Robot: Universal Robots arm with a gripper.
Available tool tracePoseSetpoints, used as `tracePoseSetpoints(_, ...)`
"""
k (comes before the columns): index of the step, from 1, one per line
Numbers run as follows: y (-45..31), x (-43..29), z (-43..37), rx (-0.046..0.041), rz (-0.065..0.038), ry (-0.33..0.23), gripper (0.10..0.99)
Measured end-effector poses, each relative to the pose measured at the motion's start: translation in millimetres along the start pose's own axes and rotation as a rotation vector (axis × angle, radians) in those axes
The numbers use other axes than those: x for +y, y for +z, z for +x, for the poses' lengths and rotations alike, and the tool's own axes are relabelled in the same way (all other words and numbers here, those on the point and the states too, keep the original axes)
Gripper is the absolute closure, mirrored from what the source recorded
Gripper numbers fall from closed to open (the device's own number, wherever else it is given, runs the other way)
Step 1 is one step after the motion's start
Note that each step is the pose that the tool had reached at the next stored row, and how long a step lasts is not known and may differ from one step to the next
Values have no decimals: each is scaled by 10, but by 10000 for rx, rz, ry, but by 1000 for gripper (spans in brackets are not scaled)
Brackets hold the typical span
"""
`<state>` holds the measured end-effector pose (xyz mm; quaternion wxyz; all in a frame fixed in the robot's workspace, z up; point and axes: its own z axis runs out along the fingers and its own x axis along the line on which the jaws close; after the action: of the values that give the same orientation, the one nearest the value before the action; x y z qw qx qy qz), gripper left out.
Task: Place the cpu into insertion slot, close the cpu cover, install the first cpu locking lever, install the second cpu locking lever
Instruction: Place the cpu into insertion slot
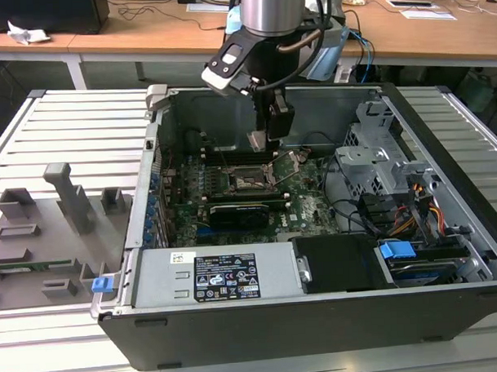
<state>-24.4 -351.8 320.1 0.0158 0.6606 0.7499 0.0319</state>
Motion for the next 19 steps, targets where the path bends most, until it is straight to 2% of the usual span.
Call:
tracePoseSetpoints(6,14,-1,0,-112,-11,924,557)
tracePoseSetpoints(9,33,-2,0,-116,-14,1017,557)
tracePoseSetpoints(10,93,-6,3,-116,-14,1018,557)
tracePoseSetpoints(11,111,-6,7,-118,-13,1017,557)
tracePoseSetpoints(13,121,-6,14,-145,-18,1353,557)
tracePoseSetpoints(19,158,-14,14,-144,-19,1373,557)
